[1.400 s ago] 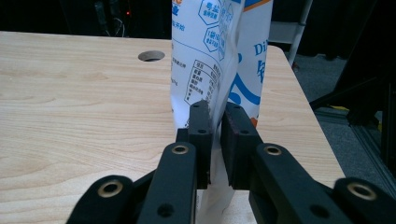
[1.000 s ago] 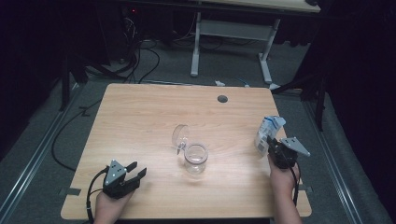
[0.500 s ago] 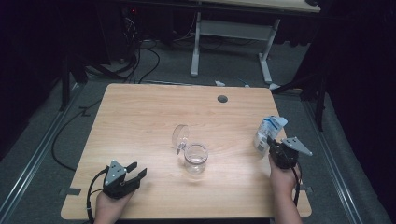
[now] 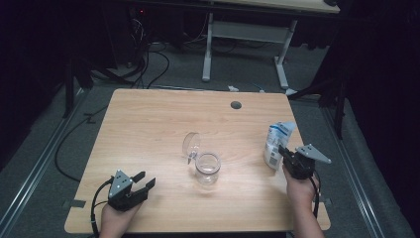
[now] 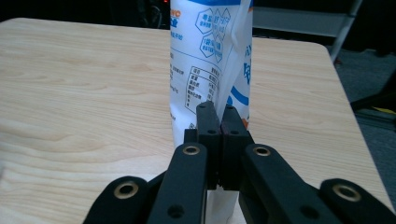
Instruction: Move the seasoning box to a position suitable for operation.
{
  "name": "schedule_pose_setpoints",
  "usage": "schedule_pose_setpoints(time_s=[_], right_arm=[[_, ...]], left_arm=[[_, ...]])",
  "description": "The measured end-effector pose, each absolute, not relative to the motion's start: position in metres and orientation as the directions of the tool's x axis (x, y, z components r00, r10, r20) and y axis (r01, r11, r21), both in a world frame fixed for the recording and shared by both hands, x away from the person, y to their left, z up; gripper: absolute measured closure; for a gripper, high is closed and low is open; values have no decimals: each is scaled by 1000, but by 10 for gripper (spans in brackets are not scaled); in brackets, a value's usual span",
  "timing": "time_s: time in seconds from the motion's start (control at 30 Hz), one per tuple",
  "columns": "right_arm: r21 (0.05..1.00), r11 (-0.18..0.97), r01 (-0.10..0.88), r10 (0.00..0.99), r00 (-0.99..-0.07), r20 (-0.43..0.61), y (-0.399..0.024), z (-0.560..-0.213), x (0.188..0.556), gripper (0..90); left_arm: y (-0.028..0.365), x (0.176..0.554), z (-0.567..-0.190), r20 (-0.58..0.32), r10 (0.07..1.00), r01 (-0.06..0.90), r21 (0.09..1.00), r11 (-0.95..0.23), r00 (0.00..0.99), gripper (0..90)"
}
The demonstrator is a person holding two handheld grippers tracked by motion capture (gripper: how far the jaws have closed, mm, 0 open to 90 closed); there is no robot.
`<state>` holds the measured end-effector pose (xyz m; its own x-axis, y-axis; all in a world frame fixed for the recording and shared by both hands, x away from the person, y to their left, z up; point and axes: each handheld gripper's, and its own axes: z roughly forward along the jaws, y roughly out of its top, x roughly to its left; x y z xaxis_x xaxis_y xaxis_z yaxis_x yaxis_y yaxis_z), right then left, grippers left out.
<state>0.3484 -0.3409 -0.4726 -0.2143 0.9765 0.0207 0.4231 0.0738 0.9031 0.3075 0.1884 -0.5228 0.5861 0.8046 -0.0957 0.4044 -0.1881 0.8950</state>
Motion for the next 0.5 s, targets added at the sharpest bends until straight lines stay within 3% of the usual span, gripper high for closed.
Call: schedule_pose_setpoints(time_s=[0.5], right_arm=[[907,108,407,945,-326,34,-310,-464,331,898]], left_arm=[[188,306,-523,-87,806,395,899,-190,586,496]])
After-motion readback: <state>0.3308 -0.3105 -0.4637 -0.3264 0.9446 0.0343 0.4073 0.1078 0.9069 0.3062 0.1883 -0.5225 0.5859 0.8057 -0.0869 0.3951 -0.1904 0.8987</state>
